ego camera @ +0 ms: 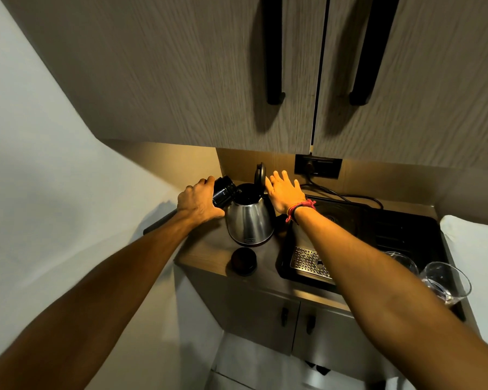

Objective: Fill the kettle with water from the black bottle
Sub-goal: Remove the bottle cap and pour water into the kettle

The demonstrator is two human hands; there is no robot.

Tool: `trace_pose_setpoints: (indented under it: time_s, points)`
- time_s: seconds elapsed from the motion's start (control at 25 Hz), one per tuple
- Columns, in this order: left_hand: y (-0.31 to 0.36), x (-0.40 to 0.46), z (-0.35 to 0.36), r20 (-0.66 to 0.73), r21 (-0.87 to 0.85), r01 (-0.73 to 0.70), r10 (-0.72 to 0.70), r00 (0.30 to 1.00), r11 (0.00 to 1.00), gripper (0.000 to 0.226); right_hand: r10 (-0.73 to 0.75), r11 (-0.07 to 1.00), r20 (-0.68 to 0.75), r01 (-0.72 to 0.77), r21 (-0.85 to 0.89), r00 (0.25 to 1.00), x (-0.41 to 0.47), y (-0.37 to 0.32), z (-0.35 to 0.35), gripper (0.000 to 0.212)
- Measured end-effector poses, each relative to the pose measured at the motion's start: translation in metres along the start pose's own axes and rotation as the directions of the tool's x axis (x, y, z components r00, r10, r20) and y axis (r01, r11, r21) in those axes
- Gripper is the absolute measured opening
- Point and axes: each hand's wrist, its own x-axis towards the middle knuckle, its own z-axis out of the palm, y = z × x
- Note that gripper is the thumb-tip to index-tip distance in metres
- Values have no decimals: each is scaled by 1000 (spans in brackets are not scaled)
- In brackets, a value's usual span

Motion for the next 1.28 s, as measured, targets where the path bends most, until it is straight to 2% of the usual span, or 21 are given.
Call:
trace_pose_setpoints:
  time_s: [0.24,0.88,1.12,1.28]
  points:
    - [1,0,-6,-1,15,-2,2,1000,1000,81,37,997,-17,-36,63,999,2,-1,0,46]
    - [3,2,-5,10,67,-19,18,1000,998,78,5,1000,6,-5,-13,1000,1,1,0,50]
    - [2,4,-2,-6,46,-30,30,1000,999,80,5,1000,5,-5,4,1000,2,1,1,50]
    - [2,6,2,-7,-37,-33,33,999,999,84,-7,1000,7,7,-6,1000,2,0,1,52]
